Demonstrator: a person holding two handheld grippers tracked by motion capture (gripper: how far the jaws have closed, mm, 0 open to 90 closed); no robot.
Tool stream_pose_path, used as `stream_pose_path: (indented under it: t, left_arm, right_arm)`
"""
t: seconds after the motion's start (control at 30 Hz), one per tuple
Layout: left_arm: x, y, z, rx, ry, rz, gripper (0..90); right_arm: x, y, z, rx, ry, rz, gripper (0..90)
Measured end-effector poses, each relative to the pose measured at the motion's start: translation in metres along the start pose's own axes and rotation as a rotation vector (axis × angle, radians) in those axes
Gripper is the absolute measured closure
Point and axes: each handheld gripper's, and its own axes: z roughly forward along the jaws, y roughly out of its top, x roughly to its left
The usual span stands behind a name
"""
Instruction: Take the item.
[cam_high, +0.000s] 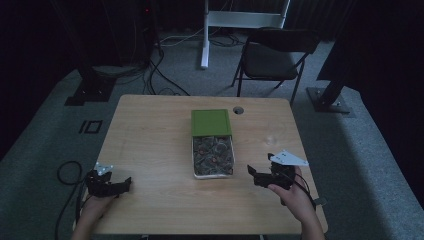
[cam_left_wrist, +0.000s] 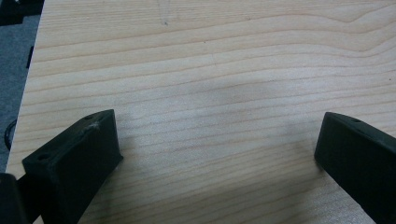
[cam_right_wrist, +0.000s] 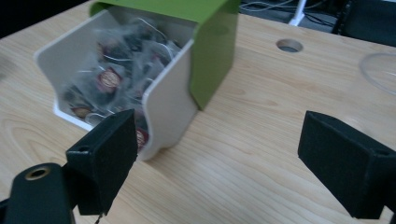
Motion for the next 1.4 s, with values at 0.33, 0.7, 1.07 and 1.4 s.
stream_pose_path:
  t: [0.33,0.7,1.07,1.4]
  left_arm:
    - [0.000,0.000,0.000,0.000,0.000,0.000,0.4]
    - [0.000,0.000,0.000,-0.002,0.000,-0.003,0.5]
    - [0.000,0.000,0.000,-0.001,-0.001,-0.003,0.5]
    - [0.000,0.000,0.000,-0.001,-0.001,-0.002,0.4]
  right_arm:
    - [0.019,0.014,0.011,-0.021,0.047,-0.043,12.6]
    - [0.037,0.026,0.028,-0.022,0.087,-0.070,12.6]
    - [0.050,0.035,0.042,-0.016,0.112,-0.086,14.0]
    - [0.057,0.036,0.056,-0.007,0.127,-0.092,14.0]
